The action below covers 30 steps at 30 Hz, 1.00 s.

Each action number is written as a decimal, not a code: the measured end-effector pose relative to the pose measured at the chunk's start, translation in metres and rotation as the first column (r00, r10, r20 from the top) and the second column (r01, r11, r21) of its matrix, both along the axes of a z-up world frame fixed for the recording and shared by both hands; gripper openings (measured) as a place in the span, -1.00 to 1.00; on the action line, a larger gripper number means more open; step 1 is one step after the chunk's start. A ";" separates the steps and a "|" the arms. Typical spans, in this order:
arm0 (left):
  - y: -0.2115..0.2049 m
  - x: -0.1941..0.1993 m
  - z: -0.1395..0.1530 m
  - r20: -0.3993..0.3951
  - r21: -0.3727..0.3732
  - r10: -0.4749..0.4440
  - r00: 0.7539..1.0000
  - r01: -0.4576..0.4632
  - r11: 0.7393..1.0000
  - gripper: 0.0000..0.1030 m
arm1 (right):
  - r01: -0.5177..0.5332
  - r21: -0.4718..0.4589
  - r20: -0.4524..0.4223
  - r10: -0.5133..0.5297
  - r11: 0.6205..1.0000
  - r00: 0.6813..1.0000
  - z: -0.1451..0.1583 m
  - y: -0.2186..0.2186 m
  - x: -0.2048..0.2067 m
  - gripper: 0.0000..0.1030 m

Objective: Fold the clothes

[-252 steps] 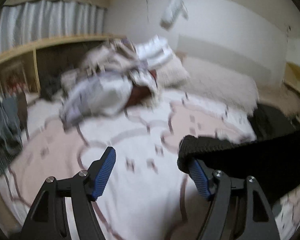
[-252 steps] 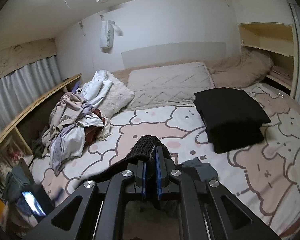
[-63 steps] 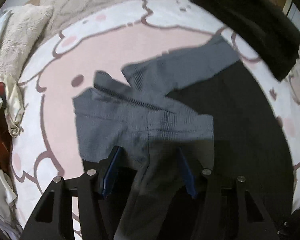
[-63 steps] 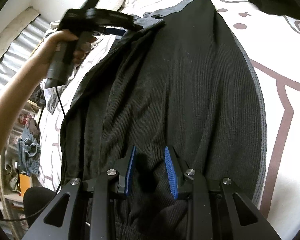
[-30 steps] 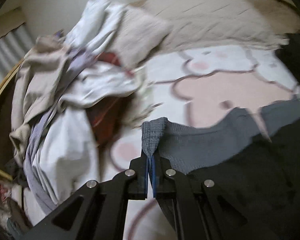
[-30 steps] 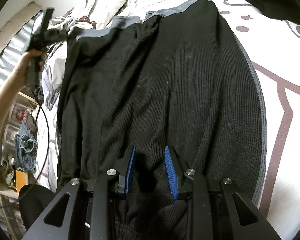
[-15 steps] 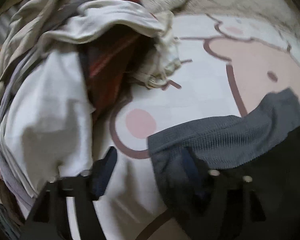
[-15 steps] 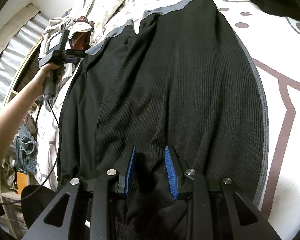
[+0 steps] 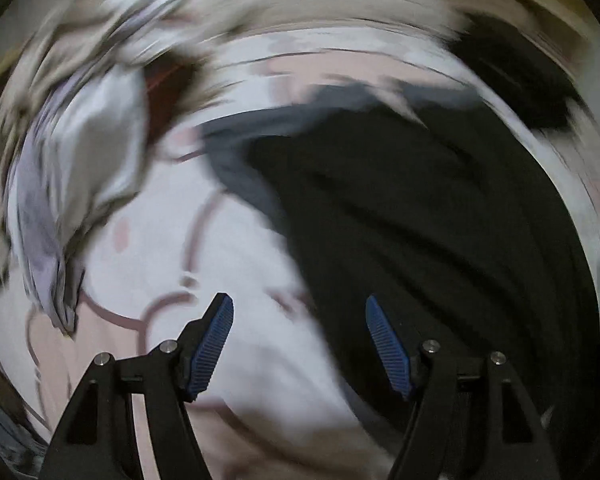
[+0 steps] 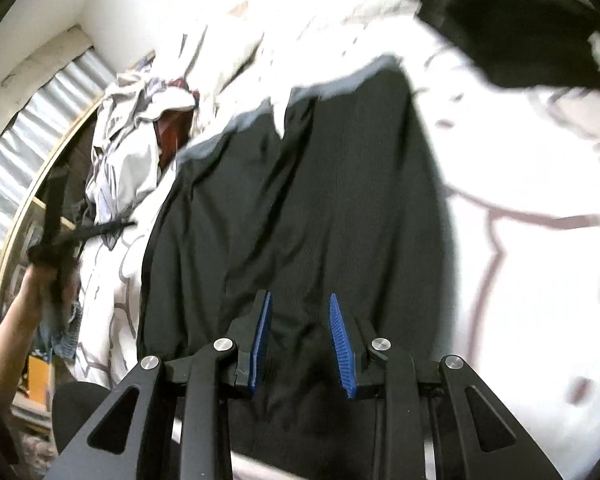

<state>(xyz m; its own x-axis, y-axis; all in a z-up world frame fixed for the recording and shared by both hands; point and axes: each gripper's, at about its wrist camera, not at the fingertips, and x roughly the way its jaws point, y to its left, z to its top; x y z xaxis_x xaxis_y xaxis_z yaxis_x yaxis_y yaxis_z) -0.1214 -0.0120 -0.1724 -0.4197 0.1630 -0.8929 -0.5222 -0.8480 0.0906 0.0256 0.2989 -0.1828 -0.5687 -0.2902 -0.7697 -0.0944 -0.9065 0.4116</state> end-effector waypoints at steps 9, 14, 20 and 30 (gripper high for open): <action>0.074 0.173 0.006 -0.142 -0.186 -0.617 0.774 0.592 0.784 0.33 | -0.246 0.666 0.009 0.322 0.705 0.947 0.055 -0.038 0.071 -0.42; 0.082 0.167 -0.011 -0.128 -0.214 -0.606 0.785 0.575 0.790 0.33 | -0.369 0.765 0.134 0.431 0.528 0.893 0.023 -0.072 0.079 -0.42; 0.055 0.074 -0.007 -0.096 -0.067 -0.255 0.962 0.249 0.966 0.33 | -0.400 0.632 0.143 0.407 0.664 0.902 -0.005 -0.091 0.006 -0.42; 0.090 0.111 -0.068 0.078 -0.124 -0.573 0.816 0.578 0.807 0.08 | -0.479 0.388 0.411 0.318 0.787 0.855 -0.067 -0.035 -0.031 -0.42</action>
